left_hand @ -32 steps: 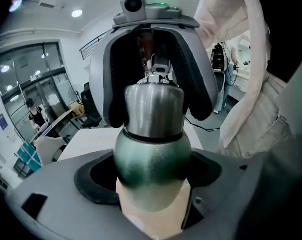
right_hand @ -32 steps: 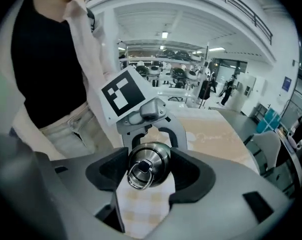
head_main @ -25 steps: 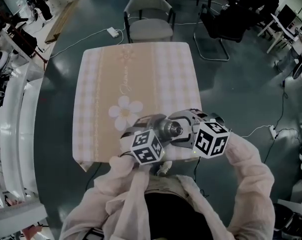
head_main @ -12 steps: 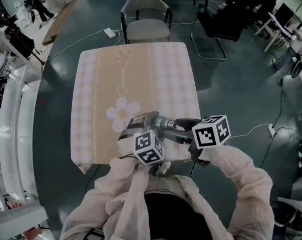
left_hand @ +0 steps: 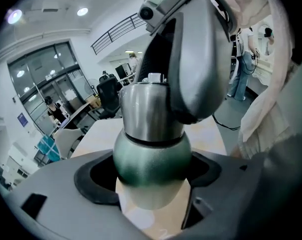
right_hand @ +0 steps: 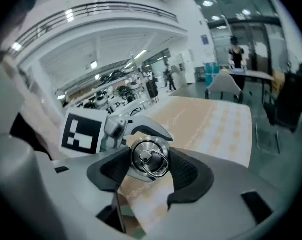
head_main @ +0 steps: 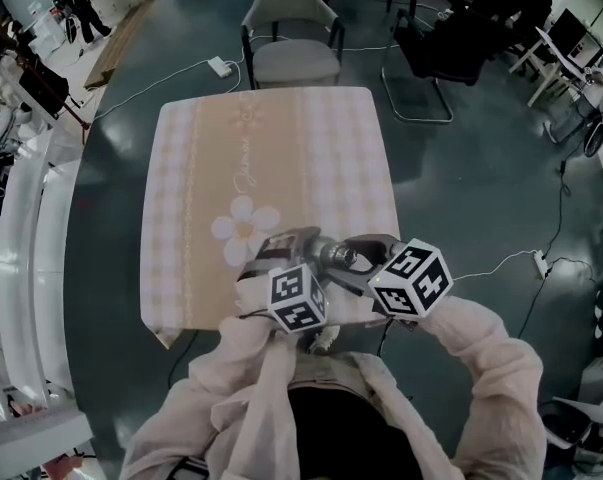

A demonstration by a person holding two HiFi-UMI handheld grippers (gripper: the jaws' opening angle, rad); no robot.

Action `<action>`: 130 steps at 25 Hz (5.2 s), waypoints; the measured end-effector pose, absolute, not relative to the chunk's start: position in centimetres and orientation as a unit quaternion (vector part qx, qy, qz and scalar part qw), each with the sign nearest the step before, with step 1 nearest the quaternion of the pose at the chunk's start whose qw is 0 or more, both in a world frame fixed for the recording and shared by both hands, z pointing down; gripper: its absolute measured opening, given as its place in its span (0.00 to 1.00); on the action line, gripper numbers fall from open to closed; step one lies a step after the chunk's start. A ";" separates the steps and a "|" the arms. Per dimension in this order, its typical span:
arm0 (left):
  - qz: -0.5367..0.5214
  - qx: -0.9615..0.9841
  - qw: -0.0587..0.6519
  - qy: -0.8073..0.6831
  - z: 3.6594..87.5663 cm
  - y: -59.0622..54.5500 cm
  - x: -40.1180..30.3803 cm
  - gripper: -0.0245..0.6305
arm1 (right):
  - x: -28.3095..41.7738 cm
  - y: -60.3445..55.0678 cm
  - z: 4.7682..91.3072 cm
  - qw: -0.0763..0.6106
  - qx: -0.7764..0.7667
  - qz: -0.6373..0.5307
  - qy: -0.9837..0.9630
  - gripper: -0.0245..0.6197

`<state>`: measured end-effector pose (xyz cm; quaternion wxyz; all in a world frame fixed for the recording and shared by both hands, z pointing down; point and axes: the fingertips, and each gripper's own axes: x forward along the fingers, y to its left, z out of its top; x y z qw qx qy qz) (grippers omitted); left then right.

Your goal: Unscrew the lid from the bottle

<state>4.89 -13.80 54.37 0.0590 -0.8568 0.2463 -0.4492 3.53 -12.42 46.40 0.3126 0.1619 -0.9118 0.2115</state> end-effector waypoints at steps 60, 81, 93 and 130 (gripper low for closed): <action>-0.451 -0.879 0.080 0.131 55.7 -11.8 9.9 0.62 | 7.9 -10.8 46.2 0.408 0.024 0.167 -0.898 0.37; -0.453 -0.873 0.048 0.176 56.0 -13.9 8.4 0.62 | 9.2 -13.9 45.2 0.158 0.220 0.420 -0.866 0.56; -0.451 -0.876 0.053 0.161 55.9 -13.6 9.1 0.62 | 7.5 -13.3 47.1 0.257 0.228 0.309 -0.887 0.43; -0.467 -0.864 0.037 0.186 56.4 -13.7 7.1 0.62 | 7.5 -14.5 47.2 0.051 0.261 0.530 -0.806 0.52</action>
